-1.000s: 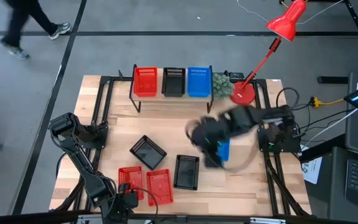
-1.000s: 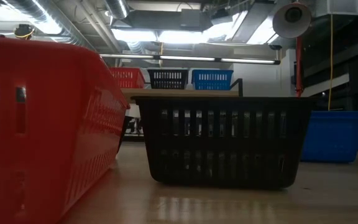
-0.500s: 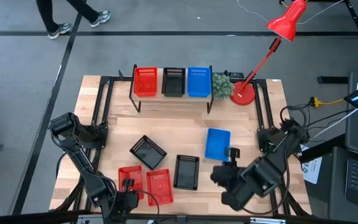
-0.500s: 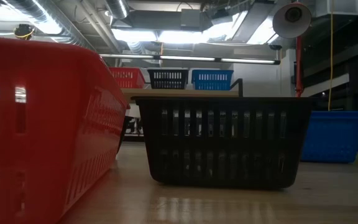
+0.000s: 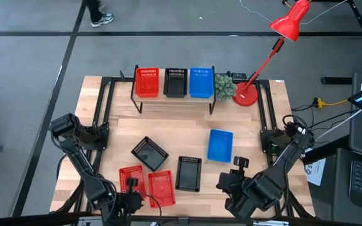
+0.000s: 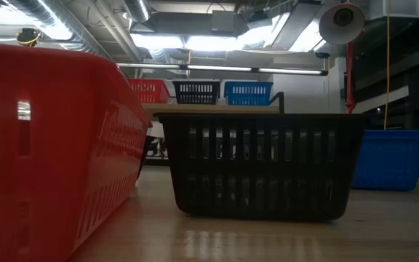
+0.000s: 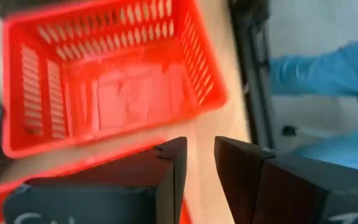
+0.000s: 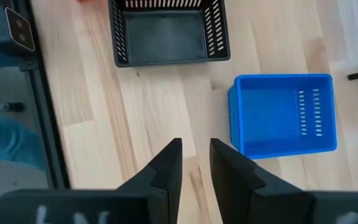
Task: Stack baskets on shelf by color
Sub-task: Stack the left red bin on top of the red bin on the shelf
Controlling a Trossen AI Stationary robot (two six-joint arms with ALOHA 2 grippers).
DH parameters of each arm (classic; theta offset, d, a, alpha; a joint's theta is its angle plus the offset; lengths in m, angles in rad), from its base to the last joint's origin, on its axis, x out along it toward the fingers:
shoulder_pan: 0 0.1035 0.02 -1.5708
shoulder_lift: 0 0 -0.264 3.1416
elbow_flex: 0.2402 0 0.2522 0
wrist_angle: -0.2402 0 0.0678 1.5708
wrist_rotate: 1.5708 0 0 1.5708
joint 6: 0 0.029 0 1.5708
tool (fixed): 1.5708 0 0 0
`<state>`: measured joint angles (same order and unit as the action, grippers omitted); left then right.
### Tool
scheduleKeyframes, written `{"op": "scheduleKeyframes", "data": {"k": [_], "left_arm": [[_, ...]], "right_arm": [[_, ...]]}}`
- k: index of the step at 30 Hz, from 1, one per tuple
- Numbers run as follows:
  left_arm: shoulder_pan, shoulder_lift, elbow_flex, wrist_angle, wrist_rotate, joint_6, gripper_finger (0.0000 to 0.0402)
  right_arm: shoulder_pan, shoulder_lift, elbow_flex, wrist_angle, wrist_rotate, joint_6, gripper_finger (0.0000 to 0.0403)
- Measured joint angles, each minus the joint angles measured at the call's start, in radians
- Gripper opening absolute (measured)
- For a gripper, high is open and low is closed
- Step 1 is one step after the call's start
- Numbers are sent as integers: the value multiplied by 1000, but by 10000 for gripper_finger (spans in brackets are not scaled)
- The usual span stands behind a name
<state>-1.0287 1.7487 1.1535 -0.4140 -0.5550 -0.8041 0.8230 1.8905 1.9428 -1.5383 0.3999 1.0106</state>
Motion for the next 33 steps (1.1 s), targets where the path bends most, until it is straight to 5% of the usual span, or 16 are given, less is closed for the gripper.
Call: {"op": "scheduleKeyframes", "data": {"k": [23, 33], "left_arm": [[-1, 1, -35, -132, 164, -196, 74], [4, 1, -103, -107, 219, -243, 74]], "right_arm": [[0, 0, -1, 76, 44, -20, 80], [-27, 0, -153, 336, 68, -174, 80]]}}
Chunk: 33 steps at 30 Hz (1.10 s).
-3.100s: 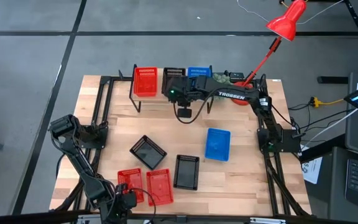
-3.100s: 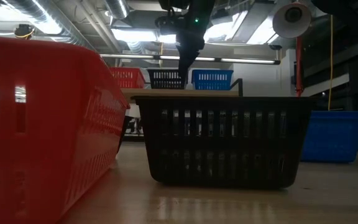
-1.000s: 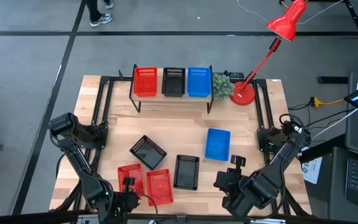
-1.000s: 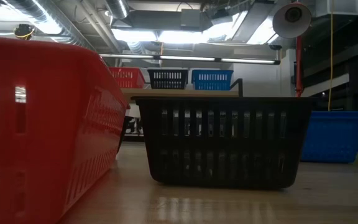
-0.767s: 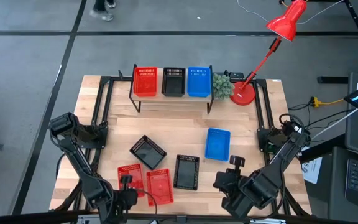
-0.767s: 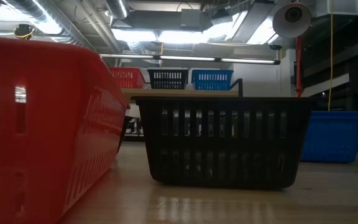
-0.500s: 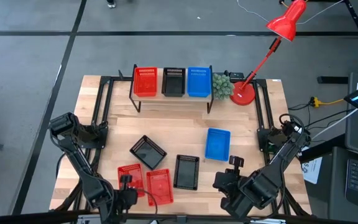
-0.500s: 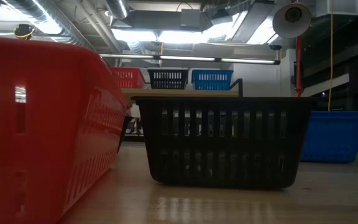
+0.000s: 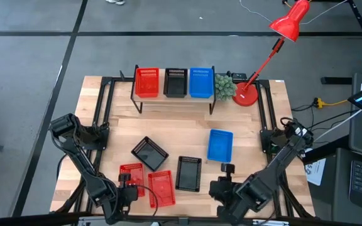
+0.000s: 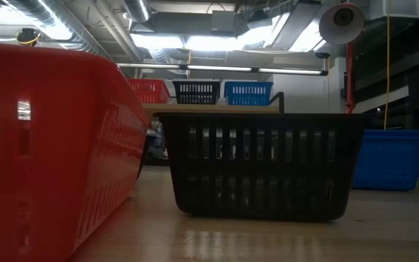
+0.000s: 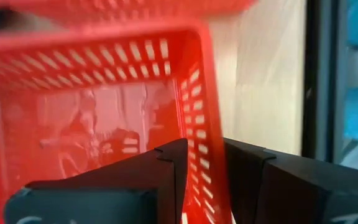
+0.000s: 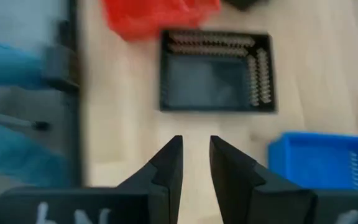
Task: Stack baskets on shelf by color
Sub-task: Stack the left red bin on top of the red bin on the shelf
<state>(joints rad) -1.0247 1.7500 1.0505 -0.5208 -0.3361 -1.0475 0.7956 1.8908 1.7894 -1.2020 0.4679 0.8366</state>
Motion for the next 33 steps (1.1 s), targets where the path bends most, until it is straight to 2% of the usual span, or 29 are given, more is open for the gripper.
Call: {"op": "scheduleKeyframes", "data": {"k": [3, 6, 14, 16, 19, 21, 25, 27, 30, 33], "left_arm": [[10, 0, -35, 15, 58, -44, 74], [14, 1, -55, 29, 68, -75, 74], [35, 1, -73, 51, 67, -42, 73], [40, 1, -73, 53, 65, -36, 59], [44, 1, -64, 45, 52, 5, 14], [46, -1, -26, 15, 48, 12, 7], [46, -30, 114, -149, 52, 6, 0], [44, -48, 210, -267, 21, 10, 0], [46, -87, 369, -513, -87, 63, 0], [79, -120, 499, -810, -267, 131, 0]], "right_arm": [[-27, 1, -84, -99, 21, 89, 80], [-58, 1, -160, -150, 2, 125, 80], [-172, 1, -313, -71, -145, -31, 80], [-193, 1, -323, -64, -157, -51, 80], [-217, 1, -312, -64, -156, -84, 80], [-228, 1, -295, -65, -152, -99, 80], [-231, 1, -282, -65, -146, -128, 80], [-229, 1, -282, -66, -147, -140, 80], [-230, 1, -282, -64, -147, -139, 80], [-230, 1, -282, -51, -124, -139, 80]]}}
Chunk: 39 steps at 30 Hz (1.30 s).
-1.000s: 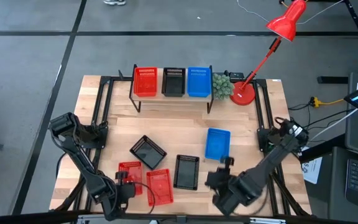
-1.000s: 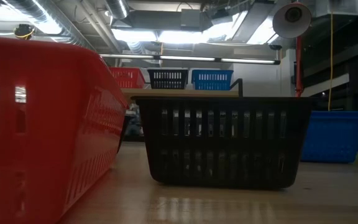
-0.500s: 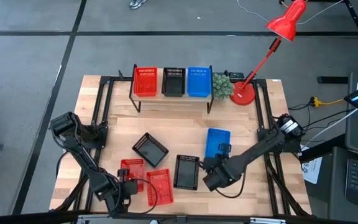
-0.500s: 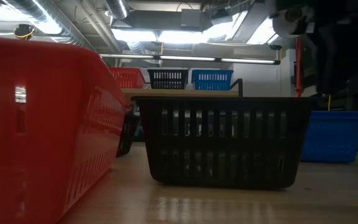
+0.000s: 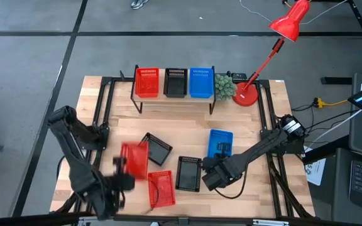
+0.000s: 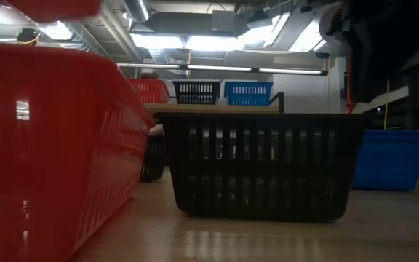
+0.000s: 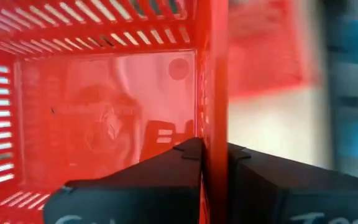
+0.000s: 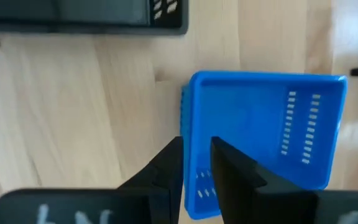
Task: Stack baskets on shelf by color
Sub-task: Stack the left red bin on top of the red bin on the shelf
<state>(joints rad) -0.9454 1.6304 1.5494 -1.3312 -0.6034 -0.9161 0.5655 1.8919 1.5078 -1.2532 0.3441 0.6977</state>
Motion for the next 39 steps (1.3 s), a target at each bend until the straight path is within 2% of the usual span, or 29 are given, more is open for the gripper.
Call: {"op": "scheduleKeyframes", "data": {"k": [2, 4, 6, 10, 12, 16, 22, 25, 29, 39], "left_arm": [[53, -42, 53, -166, -135, 37, 0], [136, -107, 77, -241, -233, 107, 0], [257, -187, 69, -227, -241, 278, 0], [551, -317, 53, -198, -183, 602, 0], [705, -367, 45, -179, -117, 768, 0], [996, -428, 6, -47, 90, 1049, 0], [1306, -436, -78, 145, 375, 1329, 0], [1410, -398, -125, 184, 442, 1398, 0], [1498, -347, -151, 212, 544, 1426, 0], [1552, -281, -152, 234, 605, 1445, 0]], "right_arm": [[0, 0, 0, 24, 26, 1, 80], [0, 0, 0, 73, 34, -1, 80], [0, 0, 0, 148, 37, -11, 80], [4, 0, 1, 317, 16, -84, 80], [12, 0, 1, 360, 29, -103, 80], [16, 0, 1, 389, 57, -90, 80], [14, 0, 1, 468, 82, -78, 80], [15, 0, 1, 496, 82, -73, 80], [14, 0, 1, 501, 81, -47, 80], [14, 0, 1, 501, 81, -48, 80]]}}
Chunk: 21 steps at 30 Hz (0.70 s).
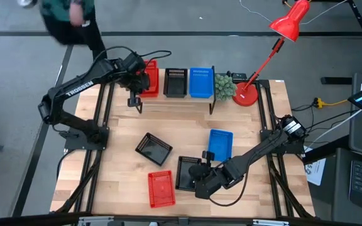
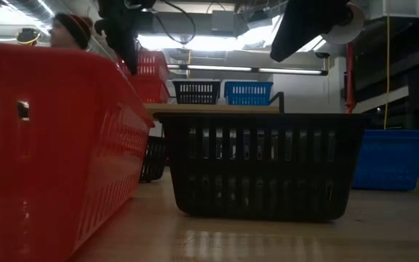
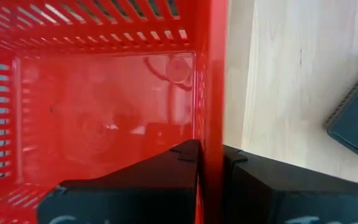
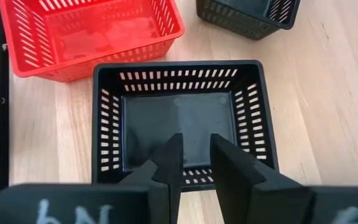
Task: Stack baskets on shelf by color
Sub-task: Stack the left red bin on top of the red bin on the shelf
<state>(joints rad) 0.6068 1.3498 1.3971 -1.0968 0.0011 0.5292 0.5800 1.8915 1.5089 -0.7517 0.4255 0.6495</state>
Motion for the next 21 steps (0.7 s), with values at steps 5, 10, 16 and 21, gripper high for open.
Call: {"op": "scheduleKeyframes", "data": {"k": [5, 10, 16, 21], "left_arm": [[0, 7, 0, 12, 2, -10, 1], [5, 7, 0, 20, 6, 2, 26], [11, 7, 0, 25, 5, 2, 68], [10, 7, 0, 32, 5, -3, 89]], "right_arm": [[0, 0, 0, 0, -1, 0, 80], [0, 0, 0, 0, -8, 1, 80], [0, 0, 0, 0, -11, 1, 80], [0, 0, 0, 0, -30, 1, 80]]}}
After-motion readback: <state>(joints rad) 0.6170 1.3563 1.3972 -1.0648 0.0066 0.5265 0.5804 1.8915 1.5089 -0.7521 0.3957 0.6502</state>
